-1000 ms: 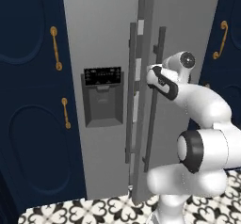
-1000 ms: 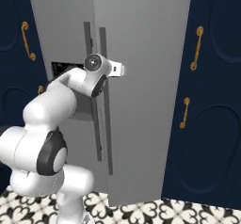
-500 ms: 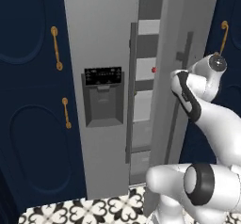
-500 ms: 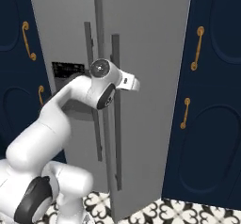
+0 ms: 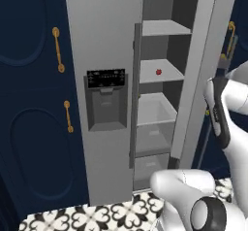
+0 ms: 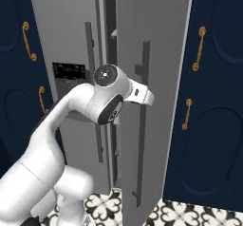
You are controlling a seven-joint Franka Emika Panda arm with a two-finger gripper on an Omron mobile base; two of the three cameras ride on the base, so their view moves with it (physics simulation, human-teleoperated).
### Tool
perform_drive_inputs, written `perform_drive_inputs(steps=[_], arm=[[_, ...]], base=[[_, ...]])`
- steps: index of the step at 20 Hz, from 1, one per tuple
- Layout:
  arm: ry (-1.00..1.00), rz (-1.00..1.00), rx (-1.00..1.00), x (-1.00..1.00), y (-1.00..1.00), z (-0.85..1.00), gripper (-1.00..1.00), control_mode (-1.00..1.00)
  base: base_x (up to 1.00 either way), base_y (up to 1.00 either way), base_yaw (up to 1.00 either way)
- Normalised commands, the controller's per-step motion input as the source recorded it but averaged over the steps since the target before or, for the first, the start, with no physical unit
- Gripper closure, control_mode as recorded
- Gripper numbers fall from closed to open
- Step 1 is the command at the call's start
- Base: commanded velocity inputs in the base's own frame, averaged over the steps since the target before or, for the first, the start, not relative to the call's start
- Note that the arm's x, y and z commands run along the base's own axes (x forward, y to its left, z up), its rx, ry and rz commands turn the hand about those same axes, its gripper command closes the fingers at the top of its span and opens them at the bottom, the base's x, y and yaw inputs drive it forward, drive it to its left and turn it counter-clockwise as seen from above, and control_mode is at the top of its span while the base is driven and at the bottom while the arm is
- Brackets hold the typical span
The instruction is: Take the strawberry from the fridge and place it on top of the pancake, located on the dining counter.
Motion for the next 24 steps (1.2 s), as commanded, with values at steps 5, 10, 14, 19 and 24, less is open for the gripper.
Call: perform_drive_inputs(steps=[5,10,14,19,24], arm=[[0.10,0.00,-0.62,-0.60,1.00,0.31,-1.00,-1.00],[0.50,0.02,-0.70,0.23,1.00,0.00,-1.00,-1.00],[0.62,0.14,-0.57,0.95,0.53,-0.10,-1.00,-1.00],[0.45,0.06,-0.21,0.82,-0.39,-0.35,-1.00,-1.00],[0.27,-0.04,-0.18,0.19,-0.56,-0.27,-1.00,-1.00]], base=[[0.00,0.00,0.00],[0.00,0.00,0.00],[0.00,0.00,0.00],[0.00,0.00,0.00],[0.00,0.00,0.00]])
